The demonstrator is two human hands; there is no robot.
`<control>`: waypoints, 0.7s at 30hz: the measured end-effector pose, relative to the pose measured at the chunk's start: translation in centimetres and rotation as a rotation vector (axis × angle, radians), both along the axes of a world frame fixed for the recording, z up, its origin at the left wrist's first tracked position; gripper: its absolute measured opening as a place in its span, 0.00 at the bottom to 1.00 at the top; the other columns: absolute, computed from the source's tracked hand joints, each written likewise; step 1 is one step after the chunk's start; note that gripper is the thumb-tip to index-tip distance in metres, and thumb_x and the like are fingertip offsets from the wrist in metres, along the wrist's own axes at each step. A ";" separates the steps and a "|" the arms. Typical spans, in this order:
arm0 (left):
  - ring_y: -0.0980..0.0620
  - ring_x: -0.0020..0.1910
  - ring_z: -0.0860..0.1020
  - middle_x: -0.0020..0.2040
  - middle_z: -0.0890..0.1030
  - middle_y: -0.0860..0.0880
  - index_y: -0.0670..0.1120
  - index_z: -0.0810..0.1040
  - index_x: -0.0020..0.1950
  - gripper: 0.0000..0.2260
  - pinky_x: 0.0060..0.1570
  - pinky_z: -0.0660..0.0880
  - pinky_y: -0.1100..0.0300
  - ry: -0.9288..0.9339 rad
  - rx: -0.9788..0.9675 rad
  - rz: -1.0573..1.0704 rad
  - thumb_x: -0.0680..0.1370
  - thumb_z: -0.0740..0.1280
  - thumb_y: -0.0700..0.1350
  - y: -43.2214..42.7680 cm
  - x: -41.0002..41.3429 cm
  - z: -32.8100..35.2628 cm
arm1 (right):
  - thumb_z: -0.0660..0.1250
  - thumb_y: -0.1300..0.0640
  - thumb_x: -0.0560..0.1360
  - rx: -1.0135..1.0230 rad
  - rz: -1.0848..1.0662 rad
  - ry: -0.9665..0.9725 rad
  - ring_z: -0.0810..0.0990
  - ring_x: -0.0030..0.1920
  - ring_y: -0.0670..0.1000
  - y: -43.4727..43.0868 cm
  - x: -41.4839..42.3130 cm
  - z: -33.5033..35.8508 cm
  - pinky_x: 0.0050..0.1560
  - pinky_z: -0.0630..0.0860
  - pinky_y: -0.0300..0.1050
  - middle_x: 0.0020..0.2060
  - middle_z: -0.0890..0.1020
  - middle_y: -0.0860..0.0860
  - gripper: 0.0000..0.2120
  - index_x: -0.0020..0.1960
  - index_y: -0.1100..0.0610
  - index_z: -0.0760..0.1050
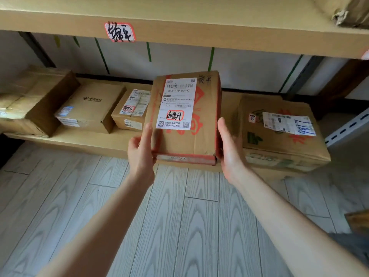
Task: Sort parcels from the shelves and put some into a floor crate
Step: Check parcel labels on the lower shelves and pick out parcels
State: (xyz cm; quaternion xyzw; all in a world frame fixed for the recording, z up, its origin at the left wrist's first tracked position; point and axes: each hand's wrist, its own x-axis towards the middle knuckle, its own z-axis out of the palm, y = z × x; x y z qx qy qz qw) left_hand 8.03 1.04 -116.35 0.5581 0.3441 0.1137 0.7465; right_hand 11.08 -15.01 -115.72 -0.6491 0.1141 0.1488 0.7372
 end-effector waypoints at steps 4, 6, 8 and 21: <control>0.55 0.37 0.70 0.39 0.72 0.51 0.48 0.67 0.41 0.12 0.38 0.67 0.57 0.172 0.055 -0.020 0.76 0.65 0.54 -2.0 -3.8 4.4 | 0.64 0.41 0.73 -0.012 -0.043 0.144 0.79 0.56 0.55 -2.2 -4.0 3.7 0.64 0.72 0.54 0.54 0.81 0.60 0.22 0.52 0.60 0.76; 0.55 0.37 0.71 0.39 0.72 0.51 0.48 0.67 0.40 0.12 0.36 0.68 0.59 0.228 0.080 -0.048 0.77 0.65 0.52 -3.5 -6.0 7.0 | 0.65 0.39 0.71 -0.011 -0.055 0.234 0.80 0.55 0.54 -4.0 -6.7 5.6 0.61 0.75 0.52 0.55 0.82 0.57 0.24 0.52 0.58 0.77; 0.57 0.36 0.71 0.39 0.72 0.51 0.48 0.67 0.41 0.11 0.35 0.67 0.60 0.283 0.108 -0.089 0.77 0.65 0.52 -5.3 -8.3 9.8 | 0.65 0.39 0.71 0.003 -0.085 0.331 0.81 0.51 0.51 -6.0 -9.7 7.7 0.52 0.77 0.43 0.53 0.83 0.54 0.27 0.56 0.61 0.76; 0.55 0.33 0.67 0.34 0.72 0.53 0.50 0.74 0.36 0.12 0.35 0.62 0.60 0.361 0.138 -0.690 0.77 0.65 0.53 -21.4 -22.5 22.5 | 0.60 0.49 0.77 0.030 -0.666 0.480 0.77 0.39 0.43 -21.2 -32.6 21.0 0.39 0.71 0.39 0.40 0.80 0.47 0.09 0.46 0.53 0.75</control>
